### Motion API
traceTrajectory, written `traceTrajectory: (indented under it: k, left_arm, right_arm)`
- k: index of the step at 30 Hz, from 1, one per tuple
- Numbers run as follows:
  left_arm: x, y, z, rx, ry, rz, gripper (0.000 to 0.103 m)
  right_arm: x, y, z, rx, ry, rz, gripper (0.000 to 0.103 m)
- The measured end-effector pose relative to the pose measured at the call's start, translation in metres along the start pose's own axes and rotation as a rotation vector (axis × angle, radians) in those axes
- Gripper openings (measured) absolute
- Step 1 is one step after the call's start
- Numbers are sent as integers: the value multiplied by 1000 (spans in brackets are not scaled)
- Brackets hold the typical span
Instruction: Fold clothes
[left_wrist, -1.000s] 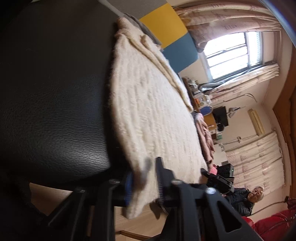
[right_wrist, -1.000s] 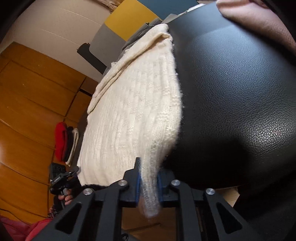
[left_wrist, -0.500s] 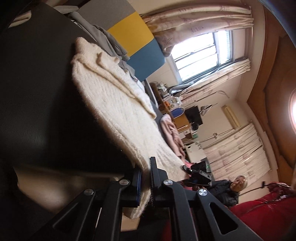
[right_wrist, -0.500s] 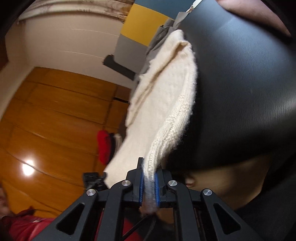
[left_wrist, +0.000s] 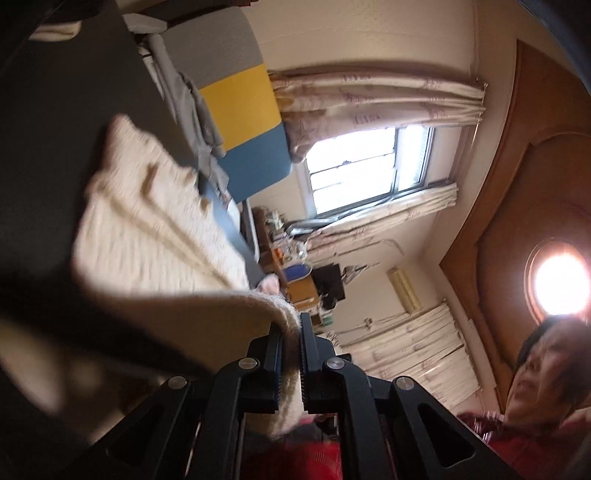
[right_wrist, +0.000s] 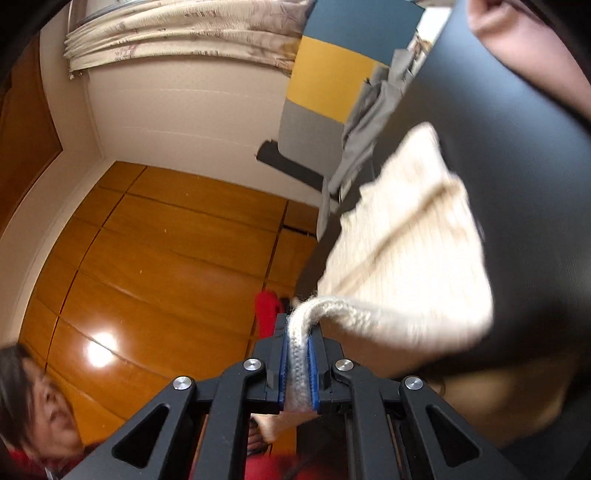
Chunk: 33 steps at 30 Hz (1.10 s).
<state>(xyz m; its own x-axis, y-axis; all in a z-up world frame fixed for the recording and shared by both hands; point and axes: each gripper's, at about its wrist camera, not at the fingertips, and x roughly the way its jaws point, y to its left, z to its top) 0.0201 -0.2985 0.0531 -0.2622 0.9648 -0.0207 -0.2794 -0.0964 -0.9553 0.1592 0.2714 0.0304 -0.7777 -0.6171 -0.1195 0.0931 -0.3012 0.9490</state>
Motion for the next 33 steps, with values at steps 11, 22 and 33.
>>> traceTrajectory:
  k: [11, 22, 33]
  left_arm:
    - [65, 83, 106, -201, -149, 21, 6]
    - [99, 169, 151, -437, -239, 116, 14]
    - [109, 118, 161, -113, -219, 365, 20]
  right_arm:
    - [95, -52, 132, 153, -67, -76, 10]
    - [142, -137, 170, 343, -111, -260, 21]
    - [135, -48, 166, -175, -173, -446, 49]
